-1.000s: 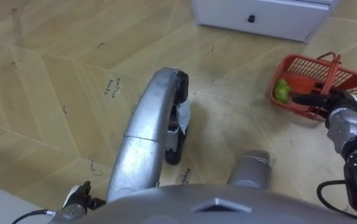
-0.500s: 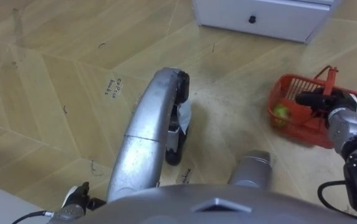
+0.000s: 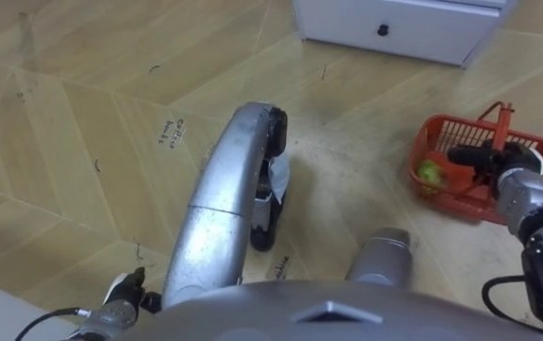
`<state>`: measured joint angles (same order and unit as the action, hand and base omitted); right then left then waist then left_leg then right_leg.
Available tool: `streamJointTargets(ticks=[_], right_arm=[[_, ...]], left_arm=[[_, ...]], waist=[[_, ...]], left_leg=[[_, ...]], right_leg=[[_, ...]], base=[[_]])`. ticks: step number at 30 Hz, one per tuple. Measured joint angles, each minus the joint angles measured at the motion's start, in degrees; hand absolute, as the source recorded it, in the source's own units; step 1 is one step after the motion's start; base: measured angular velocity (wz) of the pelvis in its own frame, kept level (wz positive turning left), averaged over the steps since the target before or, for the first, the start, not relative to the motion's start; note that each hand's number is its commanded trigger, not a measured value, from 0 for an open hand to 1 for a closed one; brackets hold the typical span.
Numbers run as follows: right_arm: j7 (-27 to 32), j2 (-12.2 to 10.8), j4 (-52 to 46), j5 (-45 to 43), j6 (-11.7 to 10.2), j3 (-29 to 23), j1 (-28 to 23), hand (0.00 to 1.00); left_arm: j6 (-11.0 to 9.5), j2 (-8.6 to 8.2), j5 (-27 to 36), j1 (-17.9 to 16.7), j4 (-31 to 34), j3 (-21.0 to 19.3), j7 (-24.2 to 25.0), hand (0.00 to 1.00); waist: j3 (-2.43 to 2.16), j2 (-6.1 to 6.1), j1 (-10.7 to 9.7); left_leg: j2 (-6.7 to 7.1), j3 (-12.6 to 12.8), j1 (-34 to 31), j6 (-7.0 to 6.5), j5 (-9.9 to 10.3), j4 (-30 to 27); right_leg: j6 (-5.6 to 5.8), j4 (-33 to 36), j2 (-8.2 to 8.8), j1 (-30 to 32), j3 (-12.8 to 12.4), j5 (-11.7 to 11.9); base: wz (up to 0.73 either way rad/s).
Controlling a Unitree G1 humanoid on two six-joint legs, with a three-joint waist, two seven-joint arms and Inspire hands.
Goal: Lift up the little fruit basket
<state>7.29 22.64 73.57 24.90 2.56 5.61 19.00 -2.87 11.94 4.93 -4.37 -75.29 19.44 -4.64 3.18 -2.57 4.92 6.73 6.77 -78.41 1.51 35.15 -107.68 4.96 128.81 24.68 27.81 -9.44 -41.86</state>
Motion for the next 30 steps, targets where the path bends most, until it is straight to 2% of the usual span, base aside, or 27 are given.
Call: streamJointTargets(ticks=[5,8,10,13,17,19,23,25,28,30], right_arm=[[0.09,-0.78,-2.31,-0.76,0.03,0.01,0.11,1.00],[0.15,-1.41,-5.33,-1.19,-0.01,-0.03,0.18,1.00],[0.13,-2.10,-7.20,-2.32,-0.03,0.00,0.36,1.00],[0.16,-2.50,-8.41,-3.28,-0.01,-0.08,1.14,1.00],[1.13,-2.90,-11.69,-4.68,-0.01,-0.18,1.69,1.00],[1.53,-3.34,-13.34,-6.30,0.02,-0.17,1.68,1.00],[1.71,-3.42,-18.72,-8.79,-0.02,-0.15,1.78,1.00],[2.07,-3.48,-19.86,-9.65,-0.03,-0.14,2.06,1.00],[2.81,-3.75,-20.19,-9.63,-0.03,-0.13,2.55,1.00],[3.06,-4.31,-22.19,-9.46,0.00,0.02,3.21,1.00]], left_arm=[[-0.01,-0.13,0.01,2.06,0.02,-0.16,-0.04,0.00],[-0.07,-0.13,0.00,2.79,-0.01,-0.49,-0.05,0.00],[-0.19,-0.13,-0.02,3.15,-0.03,-0.92,-0.05,0.00],[-0.16,-0.14,-0.13,3.92,-0.17,-1.24,-0.03,0.00],[-0.15,-0.07,-0.10,5.93,-1.00,-1.42,-0.66,0.00],[-0.20,-0.06,-0.08,6.84,-1.28,-1.99,-1.51,0.00],[-0.36,0.03,-0.10,8.33,-1.38,-4.12,-2.15,0.00],[-0.42,0.08,-0.40,8.55,-1.02,-5.48,-2.16,0.00],[-0.14,0.28,-0.55,8.48,-0.68,-7.18,-2.15,0.00],[0.19,0.29,-0.56,7.76,-0.24,-9.14,-2.18,0.00]], waist=[[0.42,-1.65,-0.04],[0.62,-2.44,-0.27],[0.53,-3.00,-0.25],[0.53,-3.21,-0.25],[0.46,-3.32,-0.25],[0.28,-3.54,-0.30],[0.21,-3.88,-0.23],[0.20,-4.07,-0.14],[0.02,-4.41,0.24],[-0.15,-4.17,0.45]], left_leg=[[0.00,-0.09,0.19,0.08,-0.06,-0.02],[0.23,-1.06,0.33,0.09,-0.05,-0.65],[0.36,-1.75,0.46,0.09,-0.05,-1.09],[0.56,-2.60,0.41,0.02,0.03,-1.77],[1.40,-2.67,0.96,-0.93,0.50,-2.35],[2.04,-2.56,1.23,-1.21,0.64,-2.42],[2.05,-2.55,1.23,-1.74,0.89,-2.65],[2.02,-2.82,1.42,-1.80,0.90,-2.51],[1.11,-3.75,3.00,-1.96,0.81,-0.46],[-0.06,-5.51,5.48,-2.04,0.74,3.39]], right_leg=[[-0.01,-0.05,-0.10,-0.26,0.04,0.00],[-0.03,-0.26,-0.92,-1.23,0.31,0.08],[-0.02,-0.27,-1.50,-1.92,0.68,0.08],[-0.03,-0.30,-2.30,-2.83,1.49,0.09],[-0.01,-1.12,-2.14,-4.93,2.22,0.08],[0.00,-1.76,-1.76,-5.80,2.69,0.08],[0.03,-3.29,-2.14,-6.13,2.76,0.06],[0.06,-4.51,-3.14,-6.07,2.03,0.05],[0.25,-9.35,-5.97,-5.96,0.83,-0.04],[0.34,-17.03,-8.31,-5.68,0.33,-0.08]], base=[[0.00],[0.00],[0.00],[0.02],[0.08],[0.10],[0.00],[-0.10],[-0.26],[-0.59]])
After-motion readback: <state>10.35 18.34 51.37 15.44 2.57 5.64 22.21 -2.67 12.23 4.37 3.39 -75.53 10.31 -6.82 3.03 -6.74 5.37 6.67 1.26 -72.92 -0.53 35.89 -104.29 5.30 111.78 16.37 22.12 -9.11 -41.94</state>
